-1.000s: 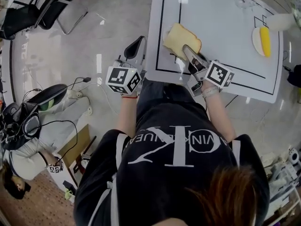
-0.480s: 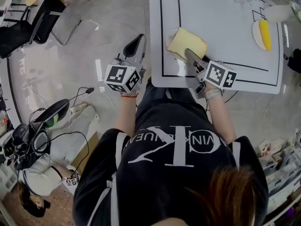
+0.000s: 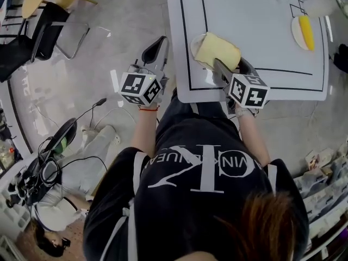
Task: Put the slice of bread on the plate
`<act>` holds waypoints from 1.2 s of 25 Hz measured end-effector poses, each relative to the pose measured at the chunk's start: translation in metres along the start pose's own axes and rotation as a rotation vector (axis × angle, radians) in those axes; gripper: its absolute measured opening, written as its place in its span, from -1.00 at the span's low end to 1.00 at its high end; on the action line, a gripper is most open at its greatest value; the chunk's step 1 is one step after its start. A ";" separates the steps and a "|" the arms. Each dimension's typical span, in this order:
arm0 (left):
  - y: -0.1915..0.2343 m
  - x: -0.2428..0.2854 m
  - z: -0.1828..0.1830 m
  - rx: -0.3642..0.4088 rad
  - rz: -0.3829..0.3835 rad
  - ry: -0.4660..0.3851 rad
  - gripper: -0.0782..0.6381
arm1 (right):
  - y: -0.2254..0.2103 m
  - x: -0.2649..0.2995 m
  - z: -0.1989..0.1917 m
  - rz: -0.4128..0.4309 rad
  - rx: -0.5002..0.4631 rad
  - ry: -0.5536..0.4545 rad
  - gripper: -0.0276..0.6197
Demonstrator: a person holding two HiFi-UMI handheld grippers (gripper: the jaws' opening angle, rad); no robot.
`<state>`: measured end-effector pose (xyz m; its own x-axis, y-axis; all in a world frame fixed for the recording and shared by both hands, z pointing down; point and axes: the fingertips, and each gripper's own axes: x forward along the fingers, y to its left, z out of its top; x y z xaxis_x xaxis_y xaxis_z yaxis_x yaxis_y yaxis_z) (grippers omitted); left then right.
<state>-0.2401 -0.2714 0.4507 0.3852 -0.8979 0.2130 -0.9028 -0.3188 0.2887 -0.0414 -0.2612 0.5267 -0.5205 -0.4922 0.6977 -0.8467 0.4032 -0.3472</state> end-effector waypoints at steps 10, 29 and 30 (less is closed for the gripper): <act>-0.018 0.024 0.010 0.015 -0.109 0.009 -0.75 | -0.007 -0.009 0.002 -0.052 -0.019 -0.035 0.27; -0.037 0.042 0.031 0.056 -0.194 -0.019 -0.75 | -0.016 -0.067 0.068 -0.034 -0.130 -0.415 -0.91; -0.038 0.043 0.033 0.059 -0.196 -0.024 -0.75 | -0.015 -0.070 0.072 -0.028 -0.137 -0.435 -0.91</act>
<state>-0.1957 -0.3079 0.4182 0.5510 -0.8234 0.1358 -0.8206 -0.5050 0.2674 0.0002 -0.2880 0.4380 -0.5201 -0.7712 0.3670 -0.8541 0.4687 -0.2255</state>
